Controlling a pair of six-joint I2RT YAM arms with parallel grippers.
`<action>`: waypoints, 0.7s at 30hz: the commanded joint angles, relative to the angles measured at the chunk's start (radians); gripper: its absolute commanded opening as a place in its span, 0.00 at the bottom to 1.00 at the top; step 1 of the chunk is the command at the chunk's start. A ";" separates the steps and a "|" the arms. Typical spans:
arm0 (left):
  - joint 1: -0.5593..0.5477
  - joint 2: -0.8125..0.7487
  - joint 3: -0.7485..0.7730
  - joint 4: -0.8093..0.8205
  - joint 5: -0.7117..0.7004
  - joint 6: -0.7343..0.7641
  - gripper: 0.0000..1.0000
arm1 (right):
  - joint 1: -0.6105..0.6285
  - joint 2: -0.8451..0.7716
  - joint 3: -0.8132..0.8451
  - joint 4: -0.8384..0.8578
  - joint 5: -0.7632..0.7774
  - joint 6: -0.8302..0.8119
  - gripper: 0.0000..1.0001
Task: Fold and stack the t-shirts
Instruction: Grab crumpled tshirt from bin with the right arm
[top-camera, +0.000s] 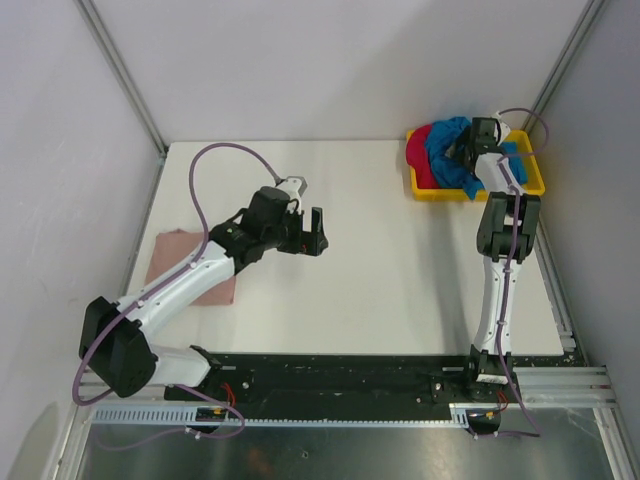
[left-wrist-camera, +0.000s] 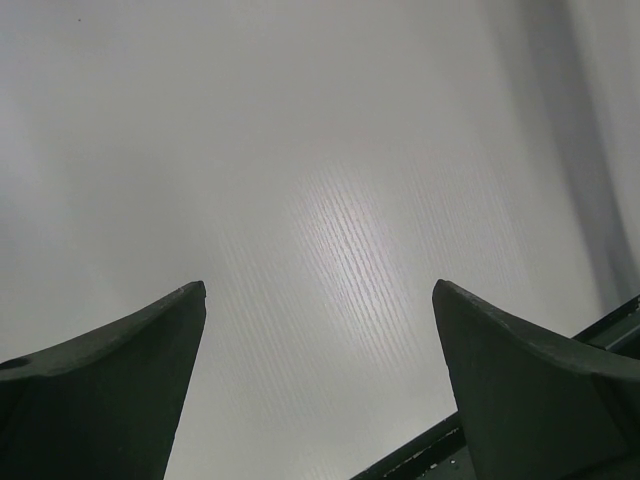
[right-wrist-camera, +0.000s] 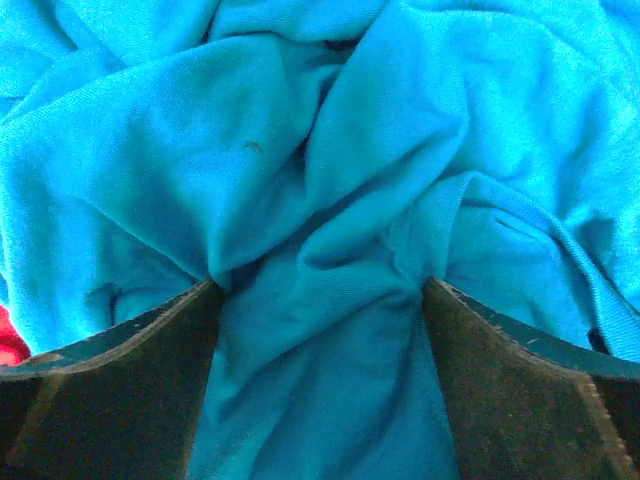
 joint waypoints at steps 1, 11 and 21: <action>0.011 0.008 0.030 0.014 0.017 0.019 0.99 | -0.011 -0.013 0.040 -0.014 -0.012 0.002 0.78; 0.019 0.005 0.027 0.014 0.012 0.017 0.99 | -0.028 -0.124 0.041 -0.019 0.018 -0.016 0.01; 0.028 -0.015 0.027 0.004 0.001 0.015 0.99 | -0.027 -0.311 0.036 -0.059 0.077 -0.066 0.00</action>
